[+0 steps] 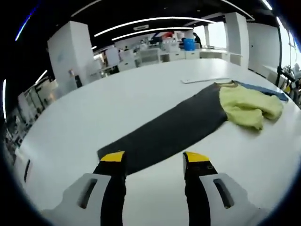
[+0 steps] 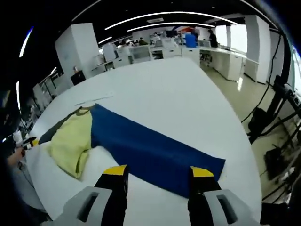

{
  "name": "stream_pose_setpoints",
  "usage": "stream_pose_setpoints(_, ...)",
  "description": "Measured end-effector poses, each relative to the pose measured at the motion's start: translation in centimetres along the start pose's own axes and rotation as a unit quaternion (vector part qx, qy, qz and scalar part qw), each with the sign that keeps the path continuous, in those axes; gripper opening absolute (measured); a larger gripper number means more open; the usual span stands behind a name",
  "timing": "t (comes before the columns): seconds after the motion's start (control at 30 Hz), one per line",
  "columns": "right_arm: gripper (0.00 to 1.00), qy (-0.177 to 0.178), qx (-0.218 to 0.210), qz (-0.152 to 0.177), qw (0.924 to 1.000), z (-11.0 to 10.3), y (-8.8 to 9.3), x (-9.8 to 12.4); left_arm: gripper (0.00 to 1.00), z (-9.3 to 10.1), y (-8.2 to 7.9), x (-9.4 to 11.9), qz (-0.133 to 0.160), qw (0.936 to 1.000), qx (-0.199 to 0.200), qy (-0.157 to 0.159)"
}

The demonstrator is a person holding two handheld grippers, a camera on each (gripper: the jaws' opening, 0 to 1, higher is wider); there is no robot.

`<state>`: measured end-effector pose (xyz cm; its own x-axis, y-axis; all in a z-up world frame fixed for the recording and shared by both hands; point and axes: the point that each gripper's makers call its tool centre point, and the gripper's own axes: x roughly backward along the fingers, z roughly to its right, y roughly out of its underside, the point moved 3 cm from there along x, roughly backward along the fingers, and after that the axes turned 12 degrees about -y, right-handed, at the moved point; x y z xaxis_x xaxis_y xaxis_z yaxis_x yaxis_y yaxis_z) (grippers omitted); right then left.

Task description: Fold the garment on the visible template until the final outline fits inside the template.

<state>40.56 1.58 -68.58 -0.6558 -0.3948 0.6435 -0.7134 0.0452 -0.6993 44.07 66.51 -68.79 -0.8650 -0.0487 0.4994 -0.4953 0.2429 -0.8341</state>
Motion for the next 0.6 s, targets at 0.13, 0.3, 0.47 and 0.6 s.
stream_pose_setpoints(0.13,0.56,-0.047,0.030,0.001,0.9984,-2.8,-0.3,-0.7,0.48,2.4,-0.4,0.8,0.008,0.9993,0.008,0.037)
stream_pose_setpoints(0.3,0.62,-0.085,0.063,-0.004,0.9943,-5.6,-0.2,-1.4,0.53,5.2,-1.1,1.5,0.025,0.9964,0.014,0.079)
stream_pose_setpoints(0.47,0.68,-0.119,0.100,-0.018,0.9878,-8.2,0.6,-2.6,0.54,8.1,-1.5,2.3,0.033,0.9930,-0.004,0.113)
stream_pose_setpoints(0.6,0.70,-0.138,0.139,-0.039,0.9799,-10.1,1.6,-3.6,0.57,9.9,-1.7,2.3,0.035,0.9890,0.025,0.142)
